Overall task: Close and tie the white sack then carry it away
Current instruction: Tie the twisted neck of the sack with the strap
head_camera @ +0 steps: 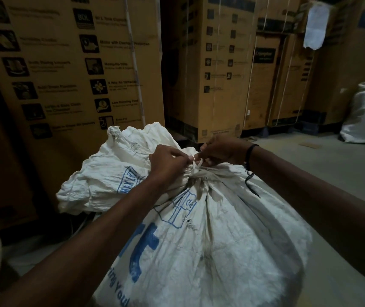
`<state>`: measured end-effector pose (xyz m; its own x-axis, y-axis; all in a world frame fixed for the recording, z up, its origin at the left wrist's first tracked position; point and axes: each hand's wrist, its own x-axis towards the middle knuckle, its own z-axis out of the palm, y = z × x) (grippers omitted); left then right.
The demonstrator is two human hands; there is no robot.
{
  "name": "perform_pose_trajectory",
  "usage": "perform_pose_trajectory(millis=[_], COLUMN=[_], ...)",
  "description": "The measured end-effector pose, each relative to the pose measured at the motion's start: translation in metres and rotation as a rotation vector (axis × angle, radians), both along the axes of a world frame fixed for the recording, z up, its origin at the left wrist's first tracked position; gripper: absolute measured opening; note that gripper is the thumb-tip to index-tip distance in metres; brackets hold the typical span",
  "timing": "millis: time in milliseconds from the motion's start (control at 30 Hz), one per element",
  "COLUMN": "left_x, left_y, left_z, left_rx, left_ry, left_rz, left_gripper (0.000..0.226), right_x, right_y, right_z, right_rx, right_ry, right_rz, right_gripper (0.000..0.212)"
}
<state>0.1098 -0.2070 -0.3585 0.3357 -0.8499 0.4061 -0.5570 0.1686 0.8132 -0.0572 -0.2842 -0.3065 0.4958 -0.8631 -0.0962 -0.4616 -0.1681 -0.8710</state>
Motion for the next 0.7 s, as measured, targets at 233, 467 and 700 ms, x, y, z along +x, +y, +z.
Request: perform_pose_trajectory(millis=[233,467,700], left_x=[-0.002,-0.001,-0.015], left_y=[0.006,0.013,0.029], left_z=[0.003,-0.002,-0.002], left_rx=[-0.082,-0.159,-0.233], left_ry=[0.042,-0.044,-0.273], left_rz=[-0.03,-0.034,-0.011], left_gripper=[0.011,0.007,0.016], right_x=[-0.007,-0.01,-0.009], right_y=[0.012,0.017,0.02], right_z=[0.015,0.014,0.007], right_rx=[0.191,0.044,-0.165], right_ry=[-0.015,0.061,0.174], right_rz=[0.015,-0.073,-0.092], right_gripper=[0.013,0.016,0.024])
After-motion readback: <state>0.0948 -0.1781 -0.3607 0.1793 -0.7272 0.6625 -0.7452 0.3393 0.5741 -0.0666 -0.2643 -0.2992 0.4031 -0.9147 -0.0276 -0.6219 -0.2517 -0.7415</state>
